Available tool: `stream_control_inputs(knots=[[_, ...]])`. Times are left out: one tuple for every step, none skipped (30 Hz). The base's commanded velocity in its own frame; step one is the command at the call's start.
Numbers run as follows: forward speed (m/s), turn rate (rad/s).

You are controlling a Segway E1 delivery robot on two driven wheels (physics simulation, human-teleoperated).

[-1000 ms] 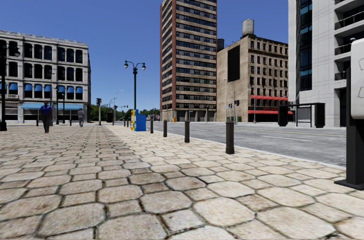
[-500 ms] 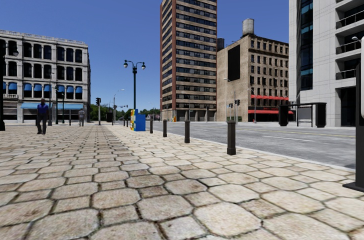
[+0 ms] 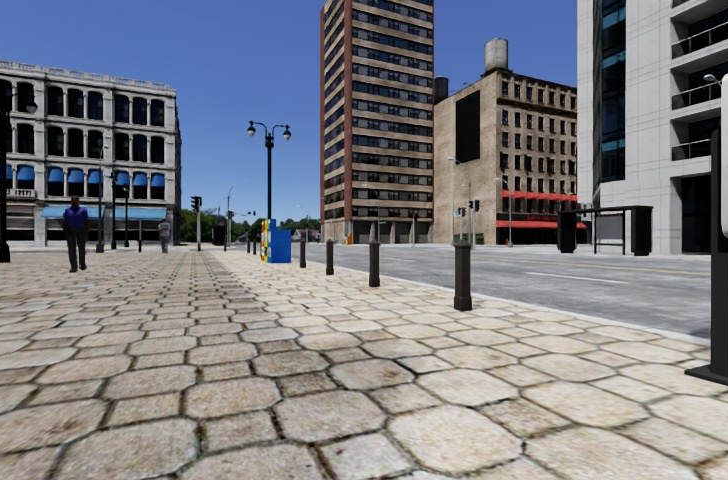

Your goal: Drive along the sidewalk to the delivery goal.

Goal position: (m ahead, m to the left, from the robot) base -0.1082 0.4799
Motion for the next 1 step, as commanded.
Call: stream_control_inputs(knots=[[0.0,0.0]])
